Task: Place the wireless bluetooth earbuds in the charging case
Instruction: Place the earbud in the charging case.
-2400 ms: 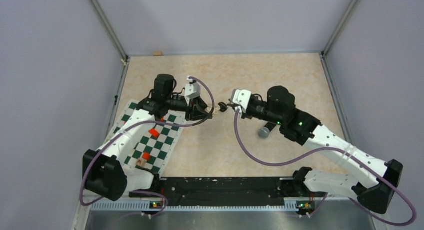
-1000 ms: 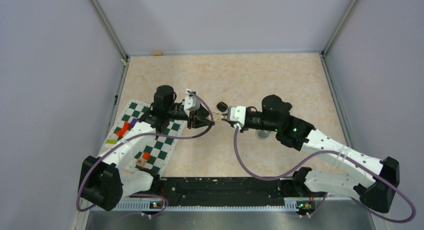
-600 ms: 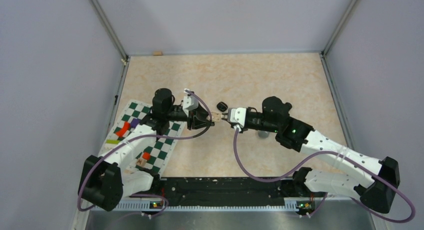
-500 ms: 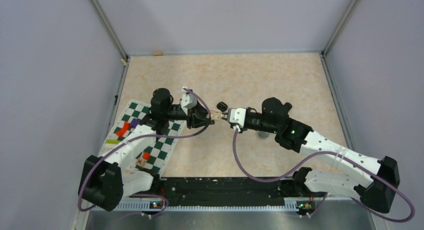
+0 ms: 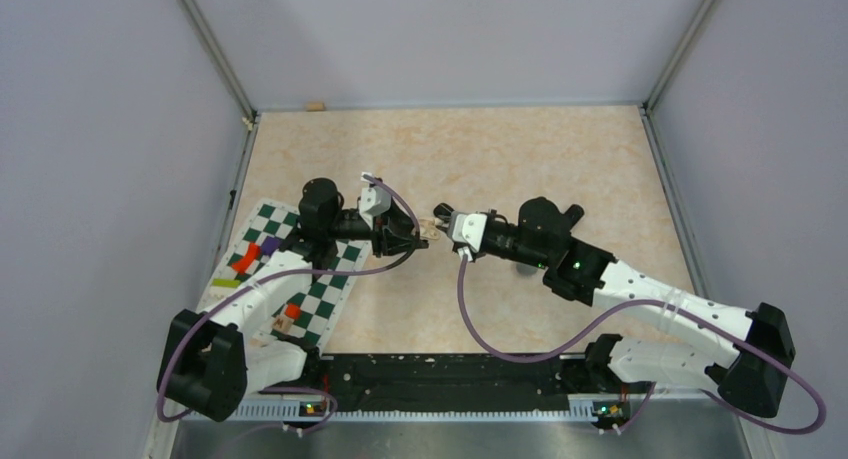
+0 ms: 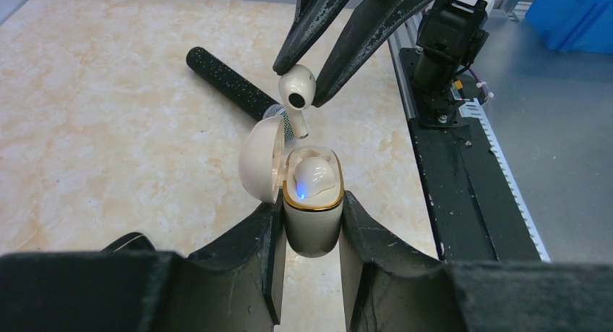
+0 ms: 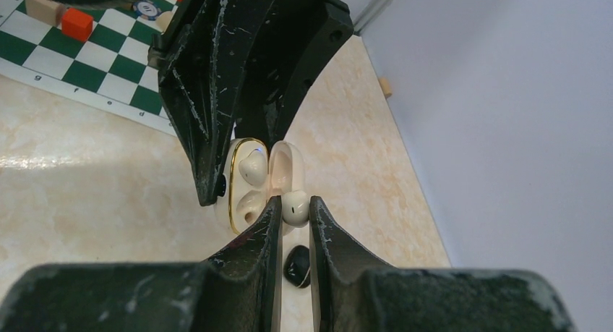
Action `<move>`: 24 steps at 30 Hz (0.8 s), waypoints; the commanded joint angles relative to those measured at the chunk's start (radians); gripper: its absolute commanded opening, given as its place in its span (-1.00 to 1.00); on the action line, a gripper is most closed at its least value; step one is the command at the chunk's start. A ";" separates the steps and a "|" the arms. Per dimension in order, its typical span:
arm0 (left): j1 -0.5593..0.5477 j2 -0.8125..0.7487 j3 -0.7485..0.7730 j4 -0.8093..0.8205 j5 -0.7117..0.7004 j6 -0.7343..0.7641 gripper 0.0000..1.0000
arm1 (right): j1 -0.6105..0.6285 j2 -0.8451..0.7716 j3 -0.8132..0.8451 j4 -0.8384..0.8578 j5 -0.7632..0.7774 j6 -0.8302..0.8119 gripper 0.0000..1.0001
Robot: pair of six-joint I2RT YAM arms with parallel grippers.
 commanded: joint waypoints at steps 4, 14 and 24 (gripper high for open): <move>0.012 -0.015 0.001 0.071 0.020 -0.038 -0.83 | 0.012 0.008 -0.010 0.037 -0.016 0.007 -0.96; 0.021 -0.018 -0.007 0.116 0.021 -0.085 -0.83 | 0.024 0.022 -0.022 0.028 -0.021 -0.016 -0.96; 0.026 -0.021 -0.021 0.188 0.015 -0.149 -0.83 | 0.034 0.031 -0.028 0.033 -0.019 -0.016 -0.96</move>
